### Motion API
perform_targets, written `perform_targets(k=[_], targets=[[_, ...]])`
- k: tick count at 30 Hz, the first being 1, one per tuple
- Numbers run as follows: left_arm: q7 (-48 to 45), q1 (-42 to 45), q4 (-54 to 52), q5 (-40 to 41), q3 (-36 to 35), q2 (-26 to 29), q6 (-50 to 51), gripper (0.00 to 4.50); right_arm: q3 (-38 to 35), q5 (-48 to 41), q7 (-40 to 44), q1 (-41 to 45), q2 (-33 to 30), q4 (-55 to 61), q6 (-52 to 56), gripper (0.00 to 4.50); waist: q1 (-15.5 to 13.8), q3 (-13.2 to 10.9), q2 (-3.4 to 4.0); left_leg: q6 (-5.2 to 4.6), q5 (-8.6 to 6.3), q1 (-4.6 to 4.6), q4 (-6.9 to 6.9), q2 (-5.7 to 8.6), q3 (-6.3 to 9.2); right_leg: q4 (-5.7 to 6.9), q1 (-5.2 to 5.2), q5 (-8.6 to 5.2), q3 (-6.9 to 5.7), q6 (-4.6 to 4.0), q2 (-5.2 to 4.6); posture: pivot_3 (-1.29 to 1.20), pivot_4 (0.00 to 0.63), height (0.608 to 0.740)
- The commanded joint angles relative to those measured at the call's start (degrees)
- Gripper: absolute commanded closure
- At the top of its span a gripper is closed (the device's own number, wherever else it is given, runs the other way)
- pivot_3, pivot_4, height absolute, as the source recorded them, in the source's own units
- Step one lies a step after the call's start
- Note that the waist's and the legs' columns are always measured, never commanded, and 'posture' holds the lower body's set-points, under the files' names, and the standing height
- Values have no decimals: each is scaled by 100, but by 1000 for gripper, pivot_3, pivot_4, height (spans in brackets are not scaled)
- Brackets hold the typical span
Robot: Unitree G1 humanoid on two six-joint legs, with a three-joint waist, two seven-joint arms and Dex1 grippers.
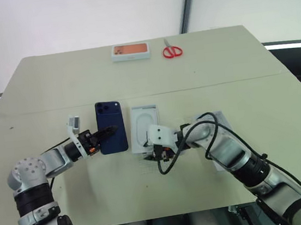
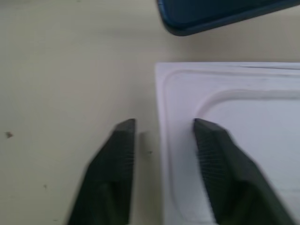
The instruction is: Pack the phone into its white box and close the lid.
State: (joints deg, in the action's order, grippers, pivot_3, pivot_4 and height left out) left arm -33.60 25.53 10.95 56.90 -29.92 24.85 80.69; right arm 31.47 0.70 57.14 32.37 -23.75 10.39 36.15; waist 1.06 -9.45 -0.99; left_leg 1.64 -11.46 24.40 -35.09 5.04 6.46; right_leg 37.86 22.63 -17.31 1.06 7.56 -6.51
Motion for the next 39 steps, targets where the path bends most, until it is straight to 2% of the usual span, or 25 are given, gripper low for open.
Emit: perform_targets(k=[1, 7, 12, 15, 19, 22, 23, 24, 27, 28, 39], targets=[[-52, 105, -105, 184, -43, 80, -4, 4500, 24, -107, 167, 20, -101, -7, 35, 1033, -8, 0, 0, 0, 0, 1, -1, 1, 0, 0, 2, 0, 0, 0, 0, 0, 150, 740], [-48, 135, -58, 168, -42, 65, -44, 4500, -32, -251, 329, 135, -207, 162, 166, 1033, -26, 0, -1, 0, 0, 1, -3, 4, 1, -1, 3, 0, -1, 0, -4, 0, 150, 740], [-48, 155, -52, 180, -27, 38, -34, 4500, -426, -501, 248, 339, -121, 2, 297, 1033, -23, -1, -1, 0, 0, 2, -2, 3, 1, -1, 1, 0, -1, 0, -4, 0, 150, 740], [-45, 156, -54, 198, -38, 40, -7, 4500, -899, -1014, 251, 472, 49, 60, 730, 1033, -22, -2, -2, 0, 0, 3, -2, 3, 1, -1, 0, 0, 0, 0, -4, 0, 150, 740], [-15, 136, -80, 199, -50, 29, -4, 4500, -932, -966, 201, 531, -59, -215, 492, 1033, -21, -1, -2, 0, 0, 3, -1, 3, 1, -1, -2, 0, -1, 0, -3, 0, 150, 740], [24, 131, -141, 229, -59, -9, 2, 4500, -899, -709, -243, 644, 159, -658, 196, 1851, -20, -2, -2, 0, 0, 3, 0, 3, 0, -1, 0, 0, 0, 0, -4, 0, 150, 740], [36, 128, -160, 233, -56, -19, -2, 4500, -804, -551, -361, 684, 178, -773, 42, 2416, -18, -2, -2, 0, 0, 3, -1, 3, 0, 0, 1, 0, 1, 0, -4, 0, 150, 740], [51, 128, -167, 249, -66, -29, 11, 4500, -739, -464, -435, 709, 213, -879, -31, 2702, -16, -2, -2, 0, 0, 3, -1, 3, -1, 0, 2, 0, 1, 0, -4, 0, 150, 740], [85, 108, -196, 285, -68, -39, 39, 4500, -507, -246, -477, 690, 209, -1000, -262, 4297, -13, -2, -2, 0, 0, 4, 0, 3, -1, 0, 7, 0, 1, 0, -3, 0, 150, 740], [93, 110, -186, 320, -87, -47, 64, 4500, -423, -177, -483, 676, 215, -1014, -314, 4410, -12, -2, -2, 0, 0, 5, 0, 3, -1, 0, 7, 0, 1, 0, -3, 0, 150, 740], [137, 80, -324, 330, -5, -52, 29, 4500, 55, 581, -672, 785, 279, -1604, -968, 4410, -10, -2, -2, 1, 1, 3, -2, 3, -1, 1, 7, 0, 1, 0, -1, 0, 150, 740]])
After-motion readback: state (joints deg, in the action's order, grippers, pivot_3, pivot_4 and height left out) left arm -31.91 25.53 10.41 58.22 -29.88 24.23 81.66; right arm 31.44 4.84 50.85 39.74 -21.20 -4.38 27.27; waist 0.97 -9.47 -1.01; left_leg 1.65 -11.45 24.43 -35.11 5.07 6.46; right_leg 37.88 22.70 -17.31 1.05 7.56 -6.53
